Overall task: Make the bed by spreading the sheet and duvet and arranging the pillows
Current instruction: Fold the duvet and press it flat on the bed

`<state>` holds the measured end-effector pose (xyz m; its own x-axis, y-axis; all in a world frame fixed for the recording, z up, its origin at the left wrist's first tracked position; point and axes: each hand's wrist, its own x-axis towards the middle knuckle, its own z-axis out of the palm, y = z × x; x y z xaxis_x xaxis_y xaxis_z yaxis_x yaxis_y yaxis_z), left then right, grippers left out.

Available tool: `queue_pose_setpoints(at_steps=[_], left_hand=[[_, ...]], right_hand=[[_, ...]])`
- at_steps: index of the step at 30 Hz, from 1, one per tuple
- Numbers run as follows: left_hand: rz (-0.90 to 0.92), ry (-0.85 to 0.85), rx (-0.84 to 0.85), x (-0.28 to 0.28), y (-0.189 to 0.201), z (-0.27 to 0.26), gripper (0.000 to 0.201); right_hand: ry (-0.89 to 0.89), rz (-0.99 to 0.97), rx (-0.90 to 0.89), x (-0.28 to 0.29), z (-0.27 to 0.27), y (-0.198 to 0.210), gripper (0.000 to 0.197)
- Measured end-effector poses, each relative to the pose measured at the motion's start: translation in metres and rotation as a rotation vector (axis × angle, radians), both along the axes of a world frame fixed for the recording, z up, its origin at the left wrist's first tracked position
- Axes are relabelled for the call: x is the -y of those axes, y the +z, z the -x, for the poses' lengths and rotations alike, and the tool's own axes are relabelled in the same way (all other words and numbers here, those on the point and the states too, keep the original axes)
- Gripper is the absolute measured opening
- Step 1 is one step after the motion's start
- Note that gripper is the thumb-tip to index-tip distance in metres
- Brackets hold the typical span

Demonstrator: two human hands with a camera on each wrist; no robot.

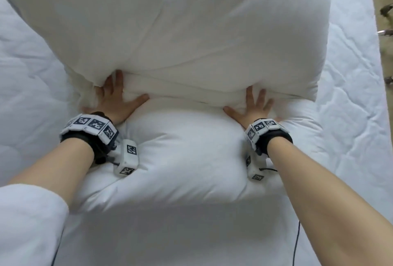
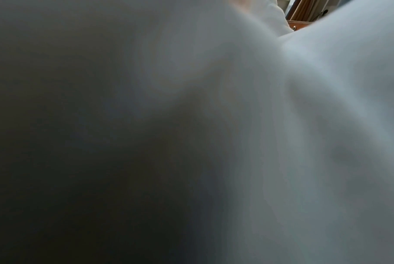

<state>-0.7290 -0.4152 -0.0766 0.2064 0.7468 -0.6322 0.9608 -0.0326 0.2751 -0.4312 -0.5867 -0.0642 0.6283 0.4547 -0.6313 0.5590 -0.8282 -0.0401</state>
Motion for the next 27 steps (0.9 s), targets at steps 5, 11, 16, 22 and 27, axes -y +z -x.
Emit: queue_pose_setpoints(at_steps=[5, 11, 16, 22, 27], left_hand=[[-0.020, -0.026, 0.041, -0.002, -0.005, -0.001, 0.121], [-0.138, 0.226, 0.292, 0.016, 0.052, 0.024, 0.095], [-0.008, 0.592, 0.222, 0.044, 0.057, 0.079, 0.099], [0.322, 0.791, 0.274, 0.081, 0.024, 0.130, 0.102], [0.259, 0.608, 0.096, 0.105, 0.019, 0.123, 0.114]], right_hand=[[0.015, 0.016, -0.046, -0.001, -0.011, -0.012, 0.109], [-0.096, -0.241, -0.141, 0.014, -0.027, 0.018, 0.075], [-0.395, -0.401, 0.244, 0.087, -0.056, 0.049, 0.049], [-0.739, -0.021, -0.032, 0.180, -0.059, 0.047, 0.096], [-0.760, -0.250, -0.039, 0.197, -0.027, 0.030, 0.061]])
